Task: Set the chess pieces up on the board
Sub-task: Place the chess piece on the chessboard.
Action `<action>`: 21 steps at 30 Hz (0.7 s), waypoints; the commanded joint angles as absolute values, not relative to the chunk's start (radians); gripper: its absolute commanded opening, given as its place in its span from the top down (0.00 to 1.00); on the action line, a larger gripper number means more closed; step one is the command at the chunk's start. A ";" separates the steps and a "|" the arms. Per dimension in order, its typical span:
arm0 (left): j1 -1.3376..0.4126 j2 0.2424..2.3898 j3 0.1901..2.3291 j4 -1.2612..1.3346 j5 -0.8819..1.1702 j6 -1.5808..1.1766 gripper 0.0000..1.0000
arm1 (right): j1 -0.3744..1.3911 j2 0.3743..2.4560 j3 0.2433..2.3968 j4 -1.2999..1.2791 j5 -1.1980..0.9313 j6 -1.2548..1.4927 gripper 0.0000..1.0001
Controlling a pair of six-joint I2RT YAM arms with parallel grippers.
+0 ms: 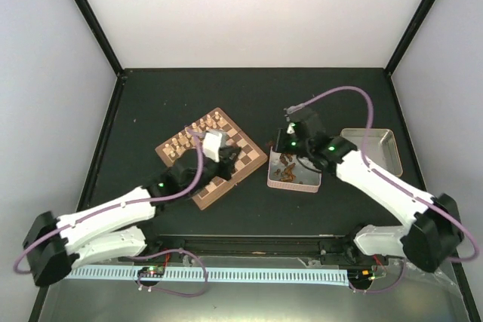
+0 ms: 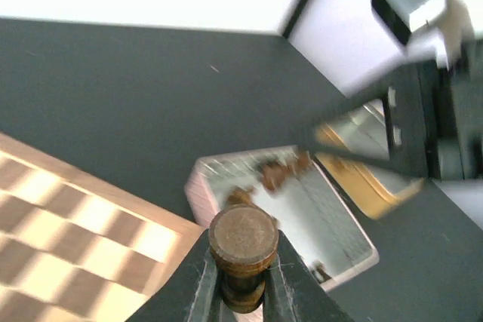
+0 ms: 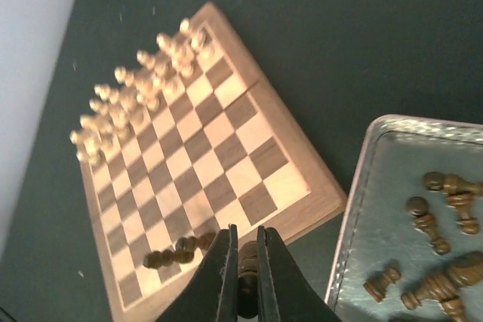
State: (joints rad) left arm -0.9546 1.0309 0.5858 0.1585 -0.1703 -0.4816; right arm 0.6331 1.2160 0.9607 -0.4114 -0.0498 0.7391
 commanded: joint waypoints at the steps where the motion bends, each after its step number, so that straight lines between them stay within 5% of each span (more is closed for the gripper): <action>1: -0.849 0.847 0.589 -0.066 -0.295 -0.445 0.97 | 0.740 1.342 1.028 -0.424 0.052 0.617 0.96; 11: -0.769 0.489 0.525 -0.217 -0.440 -0.481 0.94 | 0.888 1.624 1.144 -0.385 0.078 0.578 0.96; 21: -0.757 0.459 0.492 -0.238 -0.445 -0.522 0.94 | 0.935 1.775 1.200 -0.344 0.140 0.543 0.96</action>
State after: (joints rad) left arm -0.7666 0.4564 0.4900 -0.2161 -0.4244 -0.5026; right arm 0.9237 1.7504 1.1763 -0.3840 0.0814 0.5663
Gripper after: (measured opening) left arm 0.127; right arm 0.068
